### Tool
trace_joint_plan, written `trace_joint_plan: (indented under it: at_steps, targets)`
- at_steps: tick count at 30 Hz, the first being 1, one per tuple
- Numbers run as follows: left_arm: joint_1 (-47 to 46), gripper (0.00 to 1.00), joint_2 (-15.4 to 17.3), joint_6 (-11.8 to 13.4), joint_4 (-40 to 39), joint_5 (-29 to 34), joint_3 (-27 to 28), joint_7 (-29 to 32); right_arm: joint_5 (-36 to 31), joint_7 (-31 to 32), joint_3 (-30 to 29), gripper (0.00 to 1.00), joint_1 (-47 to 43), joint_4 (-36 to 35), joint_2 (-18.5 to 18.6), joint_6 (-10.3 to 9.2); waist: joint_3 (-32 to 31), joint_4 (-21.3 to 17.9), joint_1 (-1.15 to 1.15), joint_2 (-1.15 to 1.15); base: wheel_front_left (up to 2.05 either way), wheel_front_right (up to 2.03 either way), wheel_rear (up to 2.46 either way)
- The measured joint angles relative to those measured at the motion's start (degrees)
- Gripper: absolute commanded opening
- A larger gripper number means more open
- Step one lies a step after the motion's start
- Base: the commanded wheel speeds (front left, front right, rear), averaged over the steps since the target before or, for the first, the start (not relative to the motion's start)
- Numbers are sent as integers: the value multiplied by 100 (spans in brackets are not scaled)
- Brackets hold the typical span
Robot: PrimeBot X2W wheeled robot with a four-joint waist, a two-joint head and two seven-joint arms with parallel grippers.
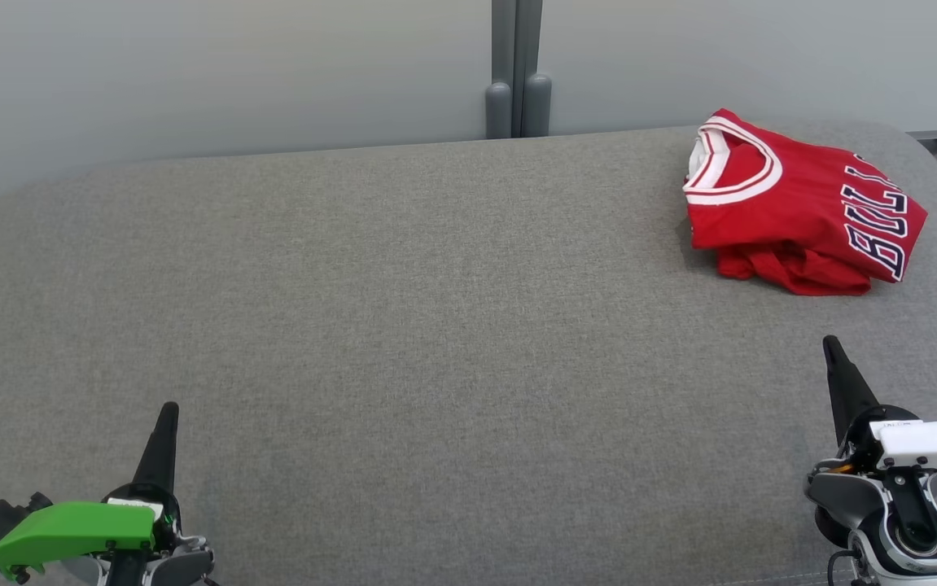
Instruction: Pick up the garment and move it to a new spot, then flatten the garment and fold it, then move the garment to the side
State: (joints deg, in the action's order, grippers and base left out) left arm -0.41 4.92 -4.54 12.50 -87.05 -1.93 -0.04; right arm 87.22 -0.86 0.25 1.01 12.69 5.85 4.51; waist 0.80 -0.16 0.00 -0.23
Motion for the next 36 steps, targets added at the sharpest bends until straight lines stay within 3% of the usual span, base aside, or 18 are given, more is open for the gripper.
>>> trace_joint_plan:
  at_steps: [13, 36]
  targets:
    - [-110, 0, 26, -169, 169, -914, 55, 159, 946, 193, -151, 0, 108, 135, 15, 154, -57, 17, 0, 0, 0, 0, 0]
    - [-196, 0, 27, -177, 225, -916, 89, 178, 977, 199, -168, 0, 197, 227, 16, 201, -60, 16, 0, 0, 0, 0, 0]
